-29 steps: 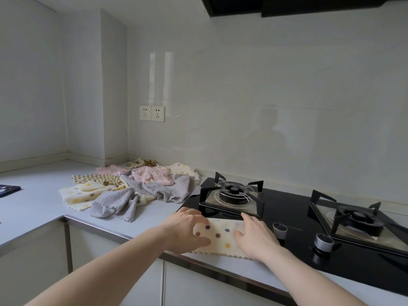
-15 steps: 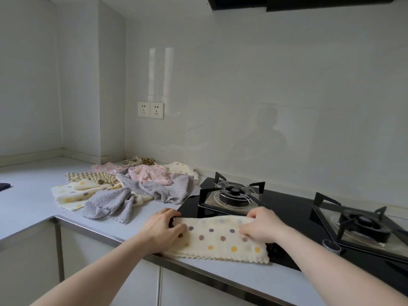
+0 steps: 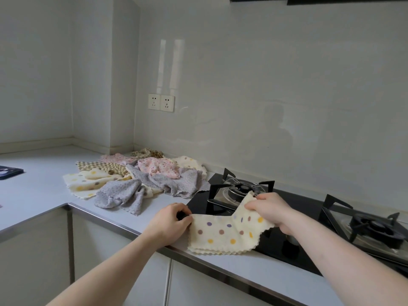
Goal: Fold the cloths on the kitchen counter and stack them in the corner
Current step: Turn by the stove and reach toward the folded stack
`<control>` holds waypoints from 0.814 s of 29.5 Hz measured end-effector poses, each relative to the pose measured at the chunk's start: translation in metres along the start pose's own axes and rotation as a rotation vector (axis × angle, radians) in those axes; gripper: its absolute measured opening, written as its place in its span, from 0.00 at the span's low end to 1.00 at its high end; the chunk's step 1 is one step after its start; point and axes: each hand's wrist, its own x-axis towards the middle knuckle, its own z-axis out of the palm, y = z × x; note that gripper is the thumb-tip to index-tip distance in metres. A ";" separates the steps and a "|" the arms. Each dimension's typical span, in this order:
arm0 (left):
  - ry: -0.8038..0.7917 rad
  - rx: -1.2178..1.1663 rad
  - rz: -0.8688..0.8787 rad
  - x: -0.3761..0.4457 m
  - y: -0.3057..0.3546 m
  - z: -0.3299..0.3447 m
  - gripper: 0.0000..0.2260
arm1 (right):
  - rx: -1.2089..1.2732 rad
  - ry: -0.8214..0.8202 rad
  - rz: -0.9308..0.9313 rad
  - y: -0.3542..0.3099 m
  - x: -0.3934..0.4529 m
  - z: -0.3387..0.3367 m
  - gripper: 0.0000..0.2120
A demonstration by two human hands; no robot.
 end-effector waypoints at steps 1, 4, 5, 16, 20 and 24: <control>-0.001 -0.003 -0.006 0.000 0.000 0.000 0.05 | 0.013 -0.021 -0.005 -0.006 -0.002 0.006 0.02; -0.005 -0.006 -0.014 0.000 0.000 0.000 0.06 | 0.065 -0.077 -0.024 -0.019 -0.008 0.026 0.07; -0.008 -0.010 -0.018 0.000 0.000 0.000 0.06 | 0.088 -0.094 -0.032 -0.024 -0.011 0.034 0.09; -0.023 -0.125 -0.062 0.002 -0.001 -0.001 0.09 | 0.180 -0.319 -0.034 -0.033 -0.030 0.093 0.12; -0.022 -0.138 -0.070 0.002 0.001 -0.001 0.16 | 0.180 -0.227 -0.135 -0.029 -0.030 0.085 0.11; -0.019 -0.100 -0.062 0.000 0.002 0.000 0.23 | 0.056 0.084 -0.240 -0.008 -0.013 0.072 0.11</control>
